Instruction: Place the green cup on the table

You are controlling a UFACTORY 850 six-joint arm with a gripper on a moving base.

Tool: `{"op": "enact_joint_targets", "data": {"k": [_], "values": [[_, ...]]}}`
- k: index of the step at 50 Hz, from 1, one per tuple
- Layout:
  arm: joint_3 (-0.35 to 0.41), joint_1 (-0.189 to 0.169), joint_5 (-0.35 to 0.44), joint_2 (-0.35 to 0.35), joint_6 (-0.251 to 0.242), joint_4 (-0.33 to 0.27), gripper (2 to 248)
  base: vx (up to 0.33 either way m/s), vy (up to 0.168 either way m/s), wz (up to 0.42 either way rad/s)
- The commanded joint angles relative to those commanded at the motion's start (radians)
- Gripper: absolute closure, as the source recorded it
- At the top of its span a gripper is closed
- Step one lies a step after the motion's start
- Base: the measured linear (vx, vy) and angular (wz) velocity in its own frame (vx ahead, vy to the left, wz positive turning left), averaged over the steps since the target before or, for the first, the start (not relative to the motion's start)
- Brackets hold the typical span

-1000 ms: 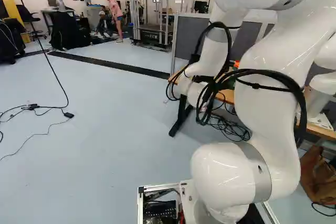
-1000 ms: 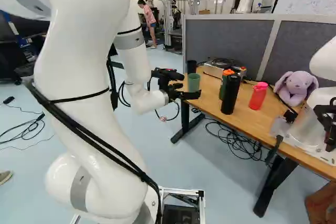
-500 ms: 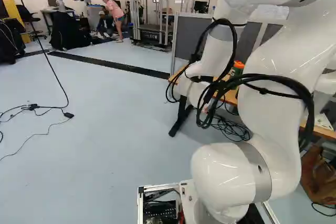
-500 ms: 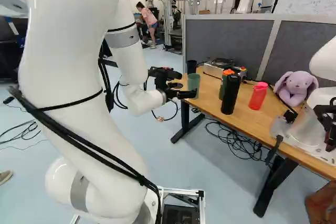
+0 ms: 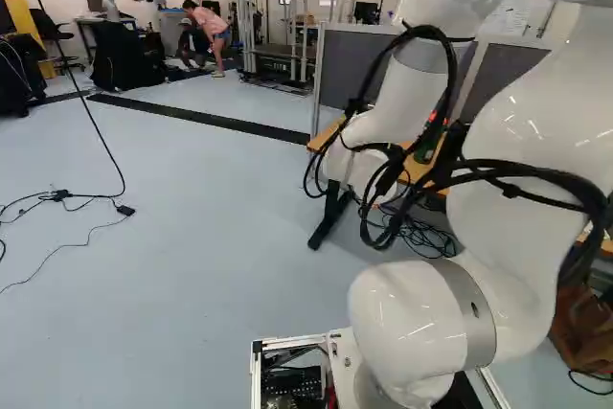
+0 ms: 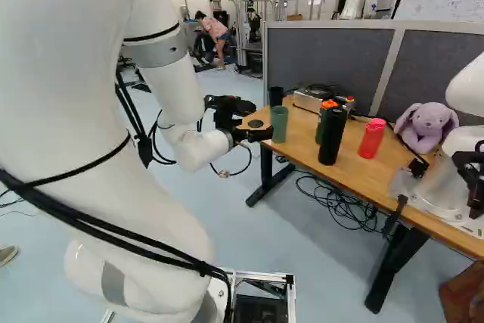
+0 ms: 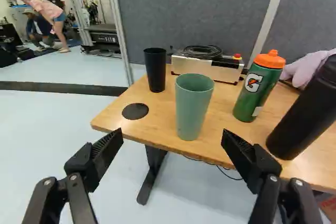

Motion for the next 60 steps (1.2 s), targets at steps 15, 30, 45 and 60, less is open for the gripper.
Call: {"op": "enact_joint_targets", "data": {"k": [15, 30, 45, 60], "values": [[0.065, 0.012, -0.065, 0.102, 0.034, -0.120, 3, 0.000, 0.000, 0.000], [0.116, 0.021, -0.115, 0.181, 0.060, -0.213, 3, 0.000, 0.000, 0.000], [0.153, 0.028, -0.152, 0.239, 0.079, -0.282, 3, 0.000, 0.000, 0.000], [0.177, 0.033, -0.175, 0.276, 0.091, -0.325, 3, 0.000, 0.000, 0.000]]}}
